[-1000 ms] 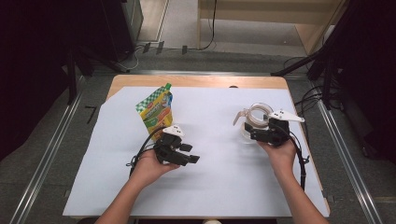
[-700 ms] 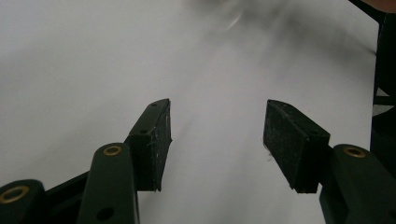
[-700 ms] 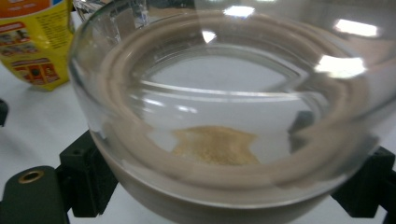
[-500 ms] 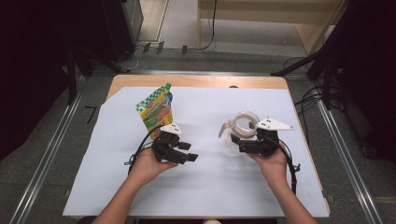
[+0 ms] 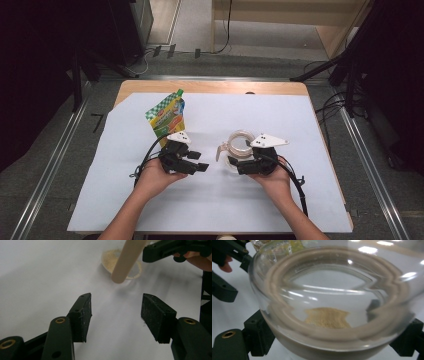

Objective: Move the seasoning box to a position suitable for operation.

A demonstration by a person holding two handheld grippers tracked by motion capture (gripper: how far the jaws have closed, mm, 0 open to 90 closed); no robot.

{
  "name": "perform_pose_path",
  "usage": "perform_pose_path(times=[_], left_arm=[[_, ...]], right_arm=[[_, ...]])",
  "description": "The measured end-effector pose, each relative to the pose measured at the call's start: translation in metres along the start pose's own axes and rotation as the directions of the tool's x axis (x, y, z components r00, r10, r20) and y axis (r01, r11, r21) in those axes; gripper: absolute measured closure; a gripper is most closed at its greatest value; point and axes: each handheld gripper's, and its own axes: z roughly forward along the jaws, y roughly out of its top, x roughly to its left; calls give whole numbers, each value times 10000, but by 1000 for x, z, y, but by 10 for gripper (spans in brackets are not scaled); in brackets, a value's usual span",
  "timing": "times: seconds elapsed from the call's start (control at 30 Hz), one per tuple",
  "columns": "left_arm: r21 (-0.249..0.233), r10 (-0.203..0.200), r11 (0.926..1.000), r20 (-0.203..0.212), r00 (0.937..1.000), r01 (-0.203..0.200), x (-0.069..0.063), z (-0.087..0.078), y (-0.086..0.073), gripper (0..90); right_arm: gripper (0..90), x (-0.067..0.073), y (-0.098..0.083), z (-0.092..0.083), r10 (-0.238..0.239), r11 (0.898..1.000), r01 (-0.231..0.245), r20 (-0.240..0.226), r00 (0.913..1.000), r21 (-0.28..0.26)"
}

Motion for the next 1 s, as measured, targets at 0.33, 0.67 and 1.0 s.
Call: perform_pose_path(times=[0.33,0.67,1.0], left_arm=[[-21,187,9998,-53,9998,-187,-1,-3,-1,484],[2,229,9997,102,9997,-229,-3,1,1,484],[-107,159,9998,134,9998,-157,-2,2,2,475]], right_arm=[[121,16,-11,10,-568,9978,583,-433,9974,328],[72,15,-17,12,-511,9960,557,-661,9965,705],[27,14,-19,-14,-6,9945,61,-533,9986,1046]])
